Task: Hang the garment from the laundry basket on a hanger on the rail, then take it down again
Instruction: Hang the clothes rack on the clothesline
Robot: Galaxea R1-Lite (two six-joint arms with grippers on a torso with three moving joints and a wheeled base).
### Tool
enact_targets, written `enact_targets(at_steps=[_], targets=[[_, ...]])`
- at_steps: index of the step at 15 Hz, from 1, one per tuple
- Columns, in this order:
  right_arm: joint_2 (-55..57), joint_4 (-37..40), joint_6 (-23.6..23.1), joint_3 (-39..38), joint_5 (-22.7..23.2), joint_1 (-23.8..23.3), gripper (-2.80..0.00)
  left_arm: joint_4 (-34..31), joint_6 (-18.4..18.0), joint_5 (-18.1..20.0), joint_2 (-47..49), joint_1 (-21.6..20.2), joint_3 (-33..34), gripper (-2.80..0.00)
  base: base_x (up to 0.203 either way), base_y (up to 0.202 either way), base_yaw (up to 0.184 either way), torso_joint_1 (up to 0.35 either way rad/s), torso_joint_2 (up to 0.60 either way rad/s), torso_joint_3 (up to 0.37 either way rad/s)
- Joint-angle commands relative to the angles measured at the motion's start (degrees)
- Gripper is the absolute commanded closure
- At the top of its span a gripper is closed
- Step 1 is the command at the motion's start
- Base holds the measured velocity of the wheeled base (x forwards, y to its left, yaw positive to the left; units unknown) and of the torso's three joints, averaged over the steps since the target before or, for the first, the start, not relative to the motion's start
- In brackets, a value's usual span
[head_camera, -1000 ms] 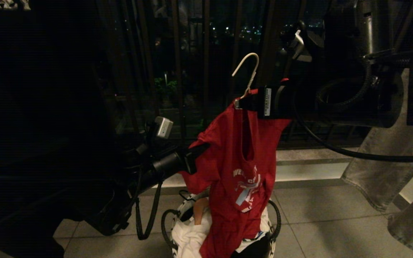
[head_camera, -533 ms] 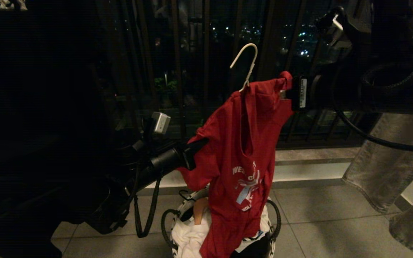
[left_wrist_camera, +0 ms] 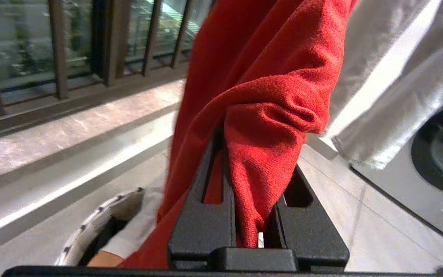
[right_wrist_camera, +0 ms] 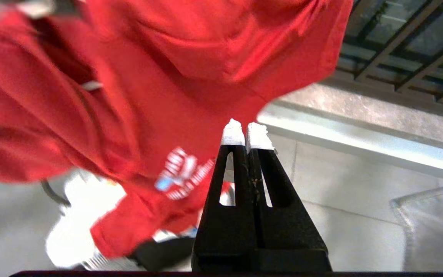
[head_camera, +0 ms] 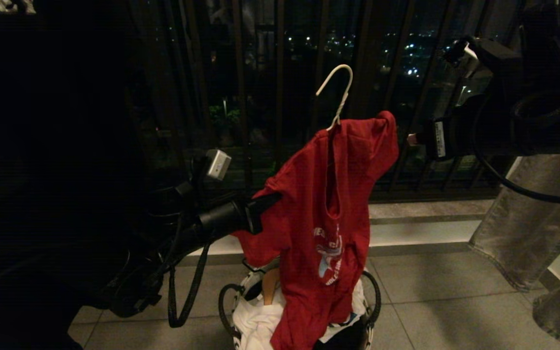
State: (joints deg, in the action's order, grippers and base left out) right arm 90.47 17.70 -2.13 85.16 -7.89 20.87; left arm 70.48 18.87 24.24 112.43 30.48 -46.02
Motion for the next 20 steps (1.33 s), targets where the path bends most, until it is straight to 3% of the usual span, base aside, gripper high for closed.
enact_targets(at_steps=[1,5,8,10,16,17,20], targets=[[-0.46,1.35,-2.49,-0.7,1.5,-2.59,0.0,-2.18,0.11,1.17,-2.17,-0.06,0.29,0.0,0.0,0.0,0.0,0.0,0.0,0.0],[-2.7,4.03,-14.58,-6.08,10.39,-8.71,0.0,-7.98,0.03,2.83,-4.23,0.0,0.31,0.0,0.0,0.0,0.0,0.0,0.0,0.0],[-3.6,4.1,-20.9,-9.35,12.37,-10.72,0.0,-11.32,0.11,6.17,-5.73,-0.07,0.66,0.0,0.0,0.0,0.0,0.0,0.0,0.0],[-3.62,4.1,-25.59,-11.07,15.18,-12.44,0.0,-14.76,0.04,6.46,-7.08,-0.07,0.51,0.0,0.0,0.0,0.0,0.0,0.0,0.0],[-6.12,3.95,-33.35,-15.5,23.43,-14.74,0.0,-23.47,-0.19,10.04,-10.51,-0.07,-0.35,0.0,0.0,0.0,0.0,0.0,0.0,0.0],[-6.42,3.81,-35.04,-16.9,24.42,-14.79,-2.8,-23.98,-0.24,11.18,-10.74,-0.07,-0.22,0.0,0.0,0.0,0.0,0.0,0.0,0.0],[-7.46,3.57,-37.54,-18.81,26.54,-14.8,-2.8,-27.53,-0.36,13.61,-12.02,-0.07,-0.3,0.0,0.0,0.0,0.0,0.0,0.0,0.0]])
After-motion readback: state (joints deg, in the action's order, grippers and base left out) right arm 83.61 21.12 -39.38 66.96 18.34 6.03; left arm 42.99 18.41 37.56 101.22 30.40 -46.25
